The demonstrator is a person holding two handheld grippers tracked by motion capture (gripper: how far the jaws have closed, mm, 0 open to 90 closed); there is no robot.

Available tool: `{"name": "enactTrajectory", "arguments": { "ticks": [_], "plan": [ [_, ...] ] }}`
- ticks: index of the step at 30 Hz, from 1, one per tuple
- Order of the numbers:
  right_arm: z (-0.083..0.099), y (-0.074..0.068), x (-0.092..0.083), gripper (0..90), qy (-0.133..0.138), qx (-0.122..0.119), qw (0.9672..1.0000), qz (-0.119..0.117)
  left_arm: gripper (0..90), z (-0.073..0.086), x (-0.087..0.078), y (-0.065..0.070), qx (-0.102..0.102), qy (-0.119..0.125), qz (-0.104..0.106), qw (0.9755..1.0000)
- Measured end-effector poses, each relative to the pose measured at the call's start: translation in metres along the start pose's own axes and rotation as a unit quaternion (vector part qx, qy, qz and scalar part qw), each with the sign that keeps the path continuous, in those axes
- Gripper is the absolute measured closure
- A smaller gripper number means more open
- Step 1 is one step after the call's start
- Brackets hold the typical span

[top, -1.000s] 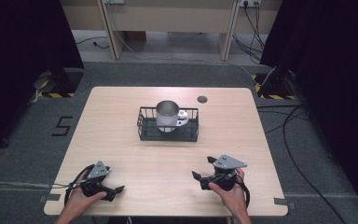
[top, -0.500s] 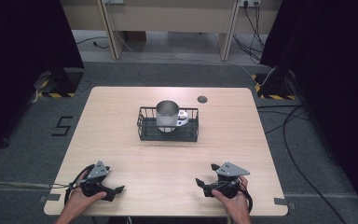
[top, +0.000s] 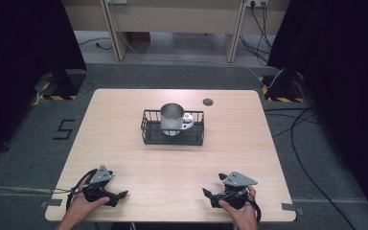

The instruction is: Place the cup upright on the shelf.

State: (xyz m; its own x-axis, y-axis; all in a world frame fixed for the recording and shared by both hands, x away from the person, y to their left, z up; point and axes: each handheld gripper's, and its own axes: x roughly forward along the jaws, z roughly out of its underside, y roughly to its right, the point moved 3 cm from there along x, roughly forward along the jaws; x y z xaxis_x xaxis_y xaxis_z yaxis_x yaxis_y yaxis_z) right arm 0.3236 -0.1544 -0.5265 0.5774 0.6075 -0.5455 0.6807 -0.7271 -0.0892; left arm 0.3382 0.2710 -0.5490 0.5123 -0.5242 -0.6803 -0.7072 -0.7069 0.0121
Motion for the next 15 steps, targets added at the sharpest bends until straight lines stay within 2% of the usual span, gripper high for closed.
{"name": "enactTrajectory", "arguments": {
  "ticks": [7, 15],
  "plan": [
    [0.008, 0.001, -0.008, 15.5, -0.003, 0.011, 0.9999, 0.009, 0.0, 0.000, 0.000, 0.000, 0.000, -0.001, 0.000, 1.0000],
    [0.012, 0.000, -0.014, 15.4, -0.005, 0.012, 0.9998, 0.015, 0.0, 0.000, 0.000, 0.000, 0.000, -0.001, 0.000, 1.0000]
  ]
}}
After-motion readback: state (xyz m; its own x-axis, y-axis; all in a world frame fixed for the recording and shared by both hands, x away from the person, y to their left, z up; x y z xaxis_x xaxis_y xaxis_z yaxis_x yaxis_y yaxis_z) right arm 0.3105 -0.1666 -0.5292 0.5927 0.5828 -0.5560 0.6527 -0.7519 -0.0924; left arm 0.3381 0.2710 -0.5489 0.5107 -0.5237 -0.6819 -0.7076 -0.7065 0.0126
